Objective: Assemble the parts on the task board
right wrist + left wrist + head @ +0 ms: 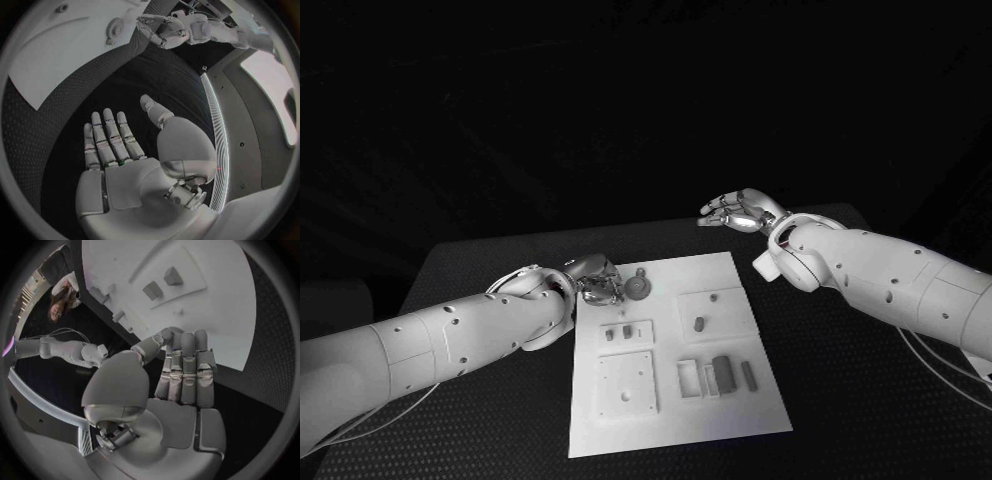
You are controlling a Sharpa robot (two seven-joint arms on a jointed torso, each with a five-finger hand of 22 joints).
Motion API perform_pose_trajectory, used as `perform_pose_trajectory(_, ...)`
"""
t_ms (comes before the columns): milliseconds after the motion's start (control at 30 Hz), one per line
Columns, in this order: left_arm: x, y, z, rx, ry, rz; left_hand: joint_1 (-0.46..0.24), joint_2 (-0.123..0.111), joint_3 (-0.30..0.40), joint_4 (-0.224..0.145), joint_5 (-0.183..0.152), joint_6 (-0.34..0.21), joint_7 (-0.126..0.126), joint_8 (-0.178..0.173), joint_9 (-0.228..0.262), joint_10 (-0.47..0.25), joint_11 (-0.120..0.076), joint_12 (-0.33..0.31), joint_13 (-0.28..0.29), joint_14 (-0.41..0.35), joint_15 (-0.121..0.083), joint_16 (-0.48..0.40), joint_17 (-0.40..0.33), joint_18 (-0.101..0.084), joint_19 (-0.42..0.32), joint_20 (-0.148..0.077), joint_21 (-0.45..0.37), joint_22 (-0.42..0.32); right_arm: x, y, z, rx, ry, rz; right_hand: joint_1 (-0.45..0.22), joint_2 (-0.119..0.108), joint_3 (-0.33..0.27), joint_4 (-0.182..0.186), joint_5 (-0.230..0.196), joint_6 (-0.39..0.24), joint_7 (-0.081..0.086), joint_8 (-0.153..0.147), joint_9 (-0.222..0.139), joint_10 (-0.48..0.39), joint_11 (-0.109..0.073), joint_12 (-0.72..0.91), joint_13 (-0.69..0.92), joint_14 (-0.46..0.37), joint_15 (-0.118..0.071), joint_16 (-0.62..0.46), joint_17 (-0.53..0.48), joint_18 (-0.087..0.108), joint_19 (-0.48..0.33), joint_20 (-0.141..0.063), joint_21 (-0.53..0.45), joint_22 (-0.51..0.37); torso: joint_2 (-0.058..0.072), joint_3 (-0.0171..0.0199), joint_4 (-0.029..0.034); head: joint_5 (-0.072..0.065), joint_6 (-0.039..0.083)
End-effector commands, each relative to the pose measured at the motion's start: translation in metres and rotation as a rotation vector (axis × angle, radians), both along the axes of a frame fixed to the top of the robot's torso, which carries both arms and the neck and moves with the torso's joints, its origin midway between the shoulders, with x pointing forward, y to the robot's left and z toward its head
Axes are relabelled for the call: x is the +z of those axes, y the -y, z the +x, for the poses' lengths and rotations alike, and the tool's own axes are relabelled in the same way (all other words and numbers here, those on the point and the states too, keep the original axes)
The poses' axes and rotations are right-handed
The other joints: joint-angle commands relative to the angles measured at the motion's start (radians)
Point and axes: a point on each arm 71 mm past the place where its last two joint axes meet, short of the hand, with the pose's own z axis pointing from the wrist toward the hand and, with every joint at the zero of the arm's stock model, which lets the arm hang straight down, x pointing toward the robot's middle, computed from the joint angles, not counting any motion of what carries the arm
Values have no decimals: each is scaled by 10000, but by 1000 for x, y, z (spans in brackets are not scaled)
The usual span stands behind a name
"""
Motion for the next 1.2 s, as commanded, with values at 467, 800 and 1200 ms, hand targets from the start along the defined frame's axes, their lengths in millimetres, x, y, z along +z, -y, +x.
perform_pose_trajectory(467,-3,3,-5,-539,-11,608,-58,28,-58,-16,-23,79,-9,21,10,33,2,-74,-13,12,20,22,-22,-71,11,13,-63,20,0,-1,-1,173,5,-6,-2,-105,-7,25,-52,-72,447,44,-15,-9,10,-29,-10,-86,17,-67,14,-150,-24,0,-42,24,11,0,-11,24,-19)
perform_pose_trajectory(800,-9,4,-7,-716,-188,877,-54,32,-57,-22,-21,75,-8,19,10,34,3,-82,-17,8,21,23,-30,-72,8,13,-70,25,0,-1,-1,168,2,-9,-1,-106,-7,26,-52,-73,447,47,-20,-9,9,-29,-11,-86,17,-69,17,-149,-23,0,-47,30,11,8,-23,27,-38)
perform_pose_trajectory(1200,-13,6,-10,-869,-339,1000,-49,40,-55,-29,-19,64,-4,14,9,31,6,-94,-22,0,23,24,-41,-74,4,13,-80,31,0,-1,-1,171,2,-9,0,-105,-6,29,-52,-74,446,52,-25,-9,10,-30,-11,-85,17,-70,21,-149,-21,0,-53,36,9,6,-18,32,-58)
